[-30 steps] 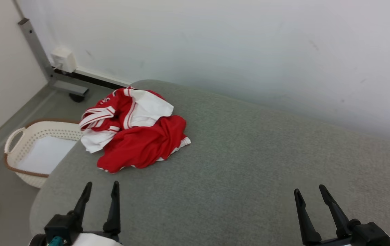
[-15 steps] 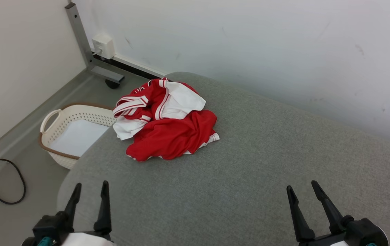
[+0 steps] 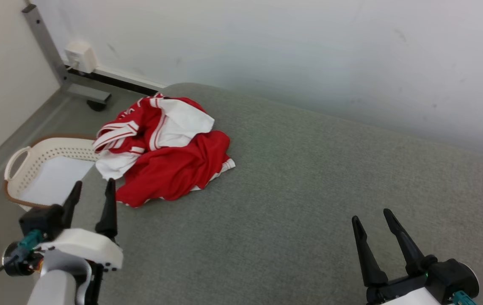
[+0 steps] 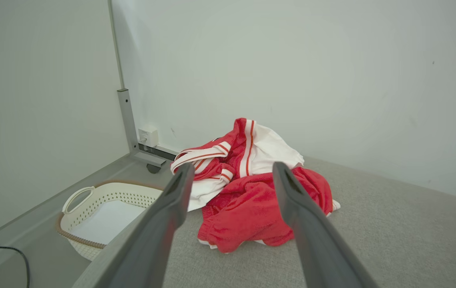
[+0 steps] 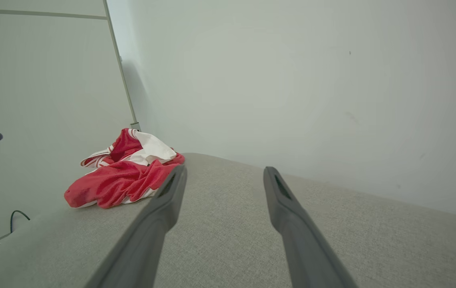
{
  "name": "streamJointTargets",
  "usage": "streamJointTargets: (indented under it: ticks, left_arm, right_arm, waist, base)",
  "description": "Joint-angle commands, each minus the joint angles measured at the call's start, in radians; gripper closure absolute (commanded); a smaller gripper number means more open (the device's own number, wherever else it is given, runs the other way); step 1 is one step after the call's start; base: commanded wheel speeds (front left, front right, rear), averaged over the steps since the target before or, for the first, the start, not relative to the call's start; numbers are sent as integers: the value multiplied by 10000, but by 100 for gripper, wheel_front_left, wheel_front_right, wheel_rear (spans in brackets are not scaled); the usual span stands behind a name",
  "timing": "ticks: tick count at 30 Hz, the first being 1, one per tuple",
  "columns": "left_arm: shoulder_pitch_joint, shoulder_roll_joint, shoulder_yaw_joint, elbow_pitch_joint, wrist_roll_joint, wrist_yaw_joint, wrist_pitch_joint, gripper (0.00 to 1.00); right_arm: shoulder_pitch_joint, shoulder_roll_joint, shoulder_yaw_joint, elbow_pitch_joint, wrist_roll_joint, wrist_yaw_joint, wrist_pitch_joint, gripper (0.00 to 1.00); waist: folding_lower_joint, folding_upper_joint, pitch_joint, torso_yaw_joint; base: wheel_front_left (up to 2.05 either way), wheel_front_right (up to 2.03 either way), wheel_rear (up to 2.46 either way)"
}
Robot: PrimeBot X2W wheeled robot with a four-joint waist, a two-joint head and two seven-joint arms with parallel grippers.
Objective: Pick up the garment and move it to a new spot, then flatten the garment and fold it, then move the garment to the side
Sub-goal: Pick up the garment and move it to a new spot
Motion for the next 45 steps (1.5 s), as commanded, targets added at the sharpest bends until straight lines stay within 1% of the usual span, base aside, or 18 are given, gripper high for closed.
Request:
streamJointTargets:
  ticks: [1, 7, 9, 12, 15, 19, 22, 25, 27, 29, 35, 36, 37, 42, 45]
  left_arm:
    - [-147, 96, 54, 142, -171, -15, 123, 0]
    - [-1230, 671, 203, 1469, -642, -66, 1103, 0]
    - [-1473, 964, 223, 2075, -668, -83, 1235, 0]
    - [-1886, 1216, 291, 2986, -807, -115, 1283, 0]
    - [-2292, 1411, 272, 3851, -960, -142, 1193, 0]
    - [-2673, 1618, 207, 4947, -1182, -149, 1353, 0]
    - [-2891, 1758, 184, 5816, -1417, -164, 1741, 0]
    - [-3071, 1862, 201, 6492, -1489, -161, 1913, 0]
    - [-3138, 1883, 212, 6920, -1563, -144, 2064, 0]
    - [-3203, 1938, 242, 7412, -1612, -24, 2436, 0]
    - [-3418, 2029, 221, 8220, -1894, -62, 3302, 0]
    - [-3443, 1995, 192, 8240, -1949, -64, 3345, 59]
    - [-3458, 1977, 166, 8229, -1987, -85, 3290, 100]
    - [-3459, 1967, -66, 8051, -2019, -143, 2824, 100]
    - [-3452, 1952, -410, 7702, -2069, -152, 2555, 100]
  right_arm:
    - [-130, -47, 35, -46, -36, -21, 1, 0]
    - [-484, -47, 172, -187, -74, -21, 1, 0]
    - [-595, -47, 201, -234, -91, -21, 2, 0]
    - [-748, -50, 184, -329, -103, -21, 2, 0]
    - [-914, -42, 118, -419, -80, -21, 2, 0]
    - [-1068, -41, 144, -481, 36, -21, 2, 0]
    - [-1145, -37, 169, -511, 137, -21, 2, 0]
    - [-1194, -39, 127, -516, 144, -21, 2, 0]
    - [-1227, -38, 114, -501, 146, -21, 2, 0]
    - [-1256, -39, 96, -473, 121, -21, 2, 0]
    - [-1342, -39, 183, -455, 71, -21, 2, 0]
    - [-1336, -41, 188, -442, 72, -21, 2, 0]
    - [-1303, -39, 201, -422, 77, -21, 2, 0]
    - [-1017, -42, 237, -270, 155, -21, 2, 0]
    - [-837, -39, 200, -224, 172, -21, 2, 0]
  waist:
    - [0, 0, 400, -556]
    - [0, 0, 908, -1778]
    - [0, 0, 1053, -2189]
    - [0, 0, 1313, -2768]
    - [0, 0, 1603, -3199]
    - [0, 0, 1935, -3672]
    - [0, 0, 2074, -3918]
    - [0, 0, 2137, -4007]
    - [0, 0, 2148, -4021]
    - [0, 0, 2149, -4014]
    - [0, 0, 2149, -3927]
    - [0, 0, 2110, -3903]
    - [0, 0, 2055, -3878]
    - [0, 0, 1516, -3766]
    - [0, 0, 1018, -3685]
  base:
    - [0, 0, 0]
    - [0, 0, 0]
    - [0, 0, 0]
    - [0, 0, 0]
    - [0, 0, 0]
    - [0, 0, 0]
    - [0, 0, 0]
    - [0, 0, 0]
    - [0, 0, 0]
    - [0, 0, 0]
    - [0, 0, 0]
    - [0, 0, 0]
    - [0, 0, 0]
    - [0, 0, 0]
    - [0, 0, 0]
